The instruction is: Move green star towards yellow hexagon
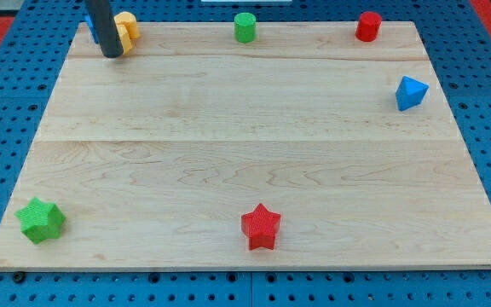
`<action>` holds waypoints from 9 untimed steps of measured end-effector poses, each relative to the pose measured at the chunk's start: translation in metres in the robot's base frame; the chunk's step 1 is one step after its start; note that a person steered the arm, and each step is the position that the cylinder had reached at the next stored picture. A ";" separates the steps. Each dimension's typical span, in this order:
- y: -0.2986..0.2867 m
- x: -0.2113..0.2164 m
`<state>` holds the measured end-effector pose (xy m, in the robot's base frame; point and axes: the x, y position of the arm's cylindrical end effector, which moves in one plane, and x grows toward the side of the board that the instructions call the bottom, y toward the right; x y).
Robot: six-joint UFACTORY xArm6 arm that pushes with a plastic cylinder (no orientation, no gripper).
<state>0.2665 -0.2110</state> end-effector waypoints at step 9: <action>0.058 0.350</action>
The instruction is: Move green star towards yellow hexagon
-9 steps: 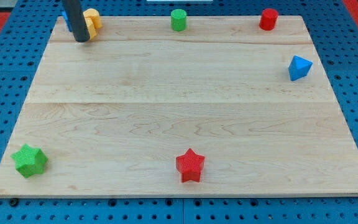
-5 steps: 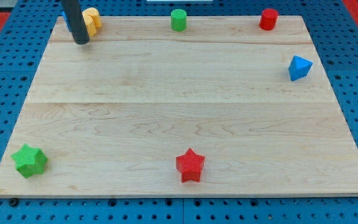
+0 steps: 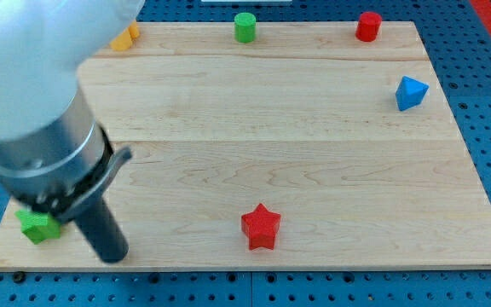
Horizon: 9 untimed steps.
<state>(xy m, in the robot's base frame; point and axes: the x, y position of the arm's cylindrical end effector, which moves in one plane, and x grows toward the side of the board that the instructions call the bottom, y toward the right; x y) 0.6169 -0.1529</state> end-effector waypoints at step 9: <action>-0.151 -0.012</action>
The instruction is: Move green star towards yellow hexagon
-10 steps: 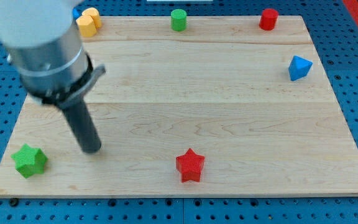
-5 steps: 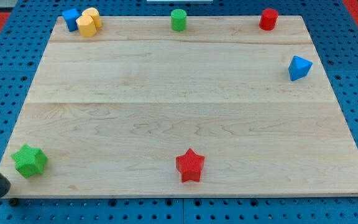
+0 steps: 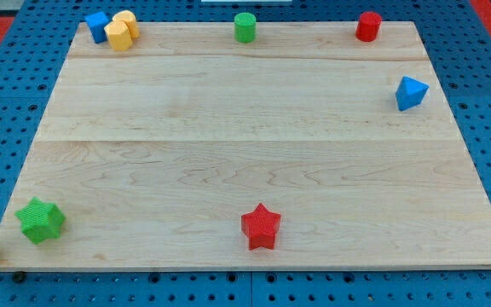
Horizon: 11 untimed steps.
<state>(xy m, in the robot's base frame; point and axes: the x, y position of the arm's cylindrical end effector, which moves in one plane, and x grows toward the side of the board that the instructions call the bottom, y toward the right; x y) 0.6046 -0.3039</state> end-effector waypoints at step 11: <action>0.045 -0.093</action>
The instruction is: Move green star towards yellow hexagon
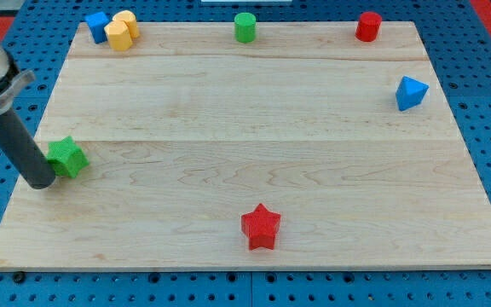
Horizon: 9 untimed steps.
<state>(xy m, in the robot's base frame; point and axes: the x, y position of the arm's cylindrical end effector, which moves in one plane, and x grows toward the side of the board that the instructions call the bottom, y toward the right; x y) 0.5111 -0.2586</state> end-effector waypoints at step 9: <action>0.064 -0.127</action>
<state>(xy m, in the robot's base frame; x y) 0.3841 -0.1949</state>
